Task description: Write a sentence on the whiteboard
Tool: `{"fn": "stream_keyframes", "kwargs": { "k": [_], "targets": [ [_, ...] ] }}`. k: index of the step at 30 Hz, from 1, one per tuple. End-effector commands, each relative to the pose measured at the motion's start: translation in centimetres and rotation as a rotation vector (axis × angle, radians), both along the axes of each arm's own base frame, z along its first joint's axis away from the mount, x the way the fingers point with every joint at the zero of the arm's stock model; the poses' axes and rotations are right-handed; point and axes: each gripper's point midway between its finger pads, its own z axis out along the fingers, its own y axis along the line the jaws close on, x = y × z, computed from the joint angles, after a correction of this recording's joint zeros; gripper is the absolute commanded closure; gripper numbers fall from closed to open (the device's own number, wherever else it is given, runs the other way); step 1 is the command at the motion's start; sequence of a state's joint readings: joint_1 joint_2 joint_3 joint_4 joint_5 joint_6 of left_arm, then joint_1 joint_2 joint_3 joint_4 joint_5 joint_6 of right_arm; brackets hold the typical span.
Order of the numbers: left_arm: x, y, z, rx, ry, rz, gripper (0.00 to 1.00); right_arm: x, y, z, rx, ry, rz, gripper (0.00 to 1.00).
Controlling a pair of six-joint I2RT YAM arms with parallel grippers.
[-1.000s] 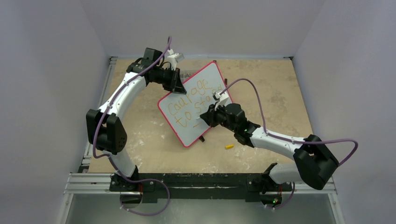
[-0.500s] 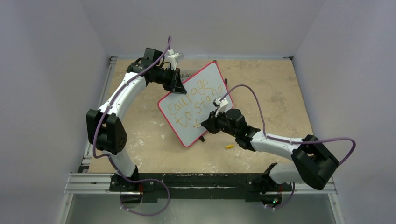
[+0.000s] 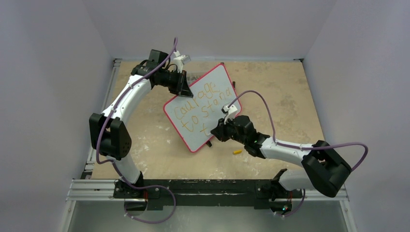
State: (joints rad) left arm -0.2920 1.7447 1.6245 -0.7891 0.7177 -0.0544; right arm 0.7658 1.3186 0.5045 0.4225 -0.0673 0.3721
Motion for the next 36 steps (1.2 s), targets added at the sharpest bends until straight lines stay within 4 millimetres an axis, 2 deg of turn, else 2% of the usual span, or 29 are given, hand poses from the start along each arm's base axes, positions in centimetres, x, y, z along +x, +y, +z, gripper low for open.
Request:
{"fn": "stream_keyframes", "kwargs": {
  "k": [1,10,20,36],
  "targets": [
    [-0.1,1.9,-2.8,0.158,-0.012,0.01,1.0,2.2,-1.5,0.6,-0.078,-0.066,-0.099,1.0],
    [-0.2,1.9,-2.6,0.155,-0.017,0.008,1.0,3.7,-0.8,4.1,-0.075,-0.131,-0.105,1.0],
    [-0.2,1.9,-2.5,0.154,-0.019,0.008,1.0,3.0,-1.3,7.1,-0.006,-0.166,-0.114,1.0],
    [-0.3,1.9,-2.4,0.154,-0.023,0.01,1.0,5.4,-2.9,6.4,-0.012,-0.137,-0.199,1.0]
  ]
}}
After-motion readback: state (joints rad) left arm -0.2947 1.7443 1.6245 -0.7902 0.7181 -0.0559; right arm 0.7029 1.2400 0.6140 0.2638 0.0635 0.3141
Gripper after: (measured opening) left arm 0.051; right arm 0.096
